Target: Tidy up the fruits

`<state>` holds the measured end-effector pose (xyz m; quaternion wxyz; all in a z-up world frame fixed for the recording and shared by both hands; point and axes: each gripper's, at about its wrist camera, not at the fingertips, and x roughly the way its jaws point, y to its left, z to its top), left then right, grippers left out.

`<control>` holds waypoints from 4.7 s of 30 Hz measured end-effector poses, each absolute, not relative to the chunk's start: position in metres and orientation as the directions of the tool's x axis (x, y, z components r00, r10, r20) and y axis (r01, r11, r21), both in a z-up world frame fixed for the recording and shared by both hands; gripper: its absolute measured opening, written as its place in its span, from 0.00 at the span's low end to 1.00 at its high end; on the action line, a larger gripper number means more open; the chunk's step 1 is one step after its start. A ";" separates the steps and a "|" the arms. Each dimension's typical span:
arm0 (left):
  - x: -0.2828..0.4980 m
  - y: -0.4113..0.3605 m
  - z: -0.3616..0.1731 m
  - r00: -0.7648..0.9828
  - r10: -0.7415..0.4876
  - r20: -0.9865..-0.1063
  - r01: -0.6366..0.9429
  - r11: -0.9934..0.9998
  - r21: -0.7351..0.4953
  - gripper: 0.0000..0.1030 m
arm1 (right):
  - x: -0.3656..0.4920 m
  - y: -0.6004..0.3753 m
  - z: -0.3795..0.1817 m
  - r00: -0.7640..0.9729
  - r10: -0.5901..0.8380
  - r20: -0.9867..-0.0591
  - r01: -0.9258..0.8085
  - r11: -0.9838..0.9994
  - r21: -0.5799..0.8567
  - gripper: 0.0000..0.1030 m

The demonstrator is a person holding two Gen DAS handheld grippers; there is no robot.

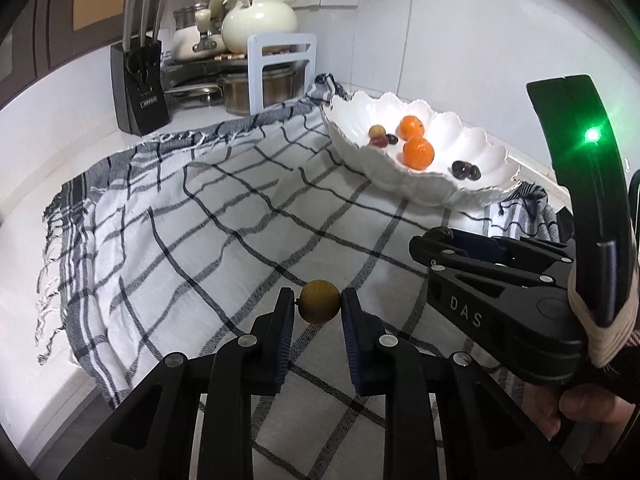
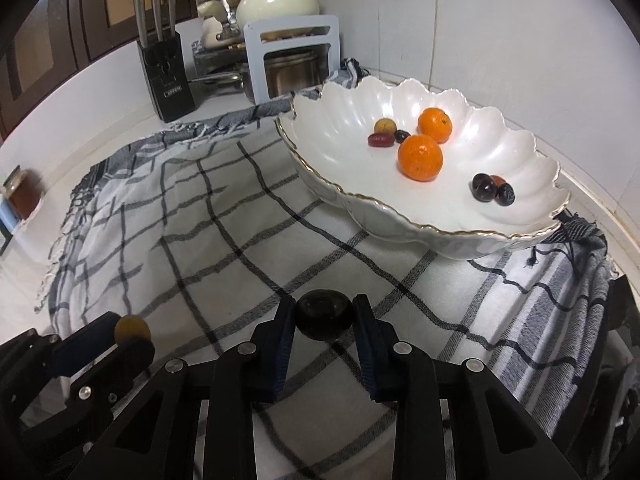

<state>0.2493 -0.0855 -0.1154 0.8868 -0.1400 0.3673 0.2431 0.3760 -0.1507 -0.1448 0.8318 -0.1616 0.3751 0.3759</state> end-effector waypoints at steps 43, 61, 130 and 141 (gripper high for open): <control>0.258 -0.034 -0.004 0.863 0.120 -0.491 -0.184 0.979 -0.084 0.24 | 0.322 -0.162 -0.028 0.755 0.377 -0.537 -0.455 0.890 -0.015 0.30; 0.324 0.003 0.017 0.879 -0.073 -0.472 0.030 0.995 -0.098 0.24 | 0.343 -0.139 -0.003 0.853 0.243 -0.463 -0.295 0.955 -0.042 0.30; 0.488 0.021 -0.016 0.737 0.018 -0.675 0.056 0.995 0.087 0.72 | 0.505 -0.139 -0.047 0.714 0.090 -0.695 -0.159 0.987 -0.036 0.65; 0.395 0.016 0.034 0.858 0.088 -0.506 -0.024 0.991 0.132 0.89 | 0.413 -0.159 -0.001 0.828 0.060 -0.557 -0.111 0.992 -0.058 0.77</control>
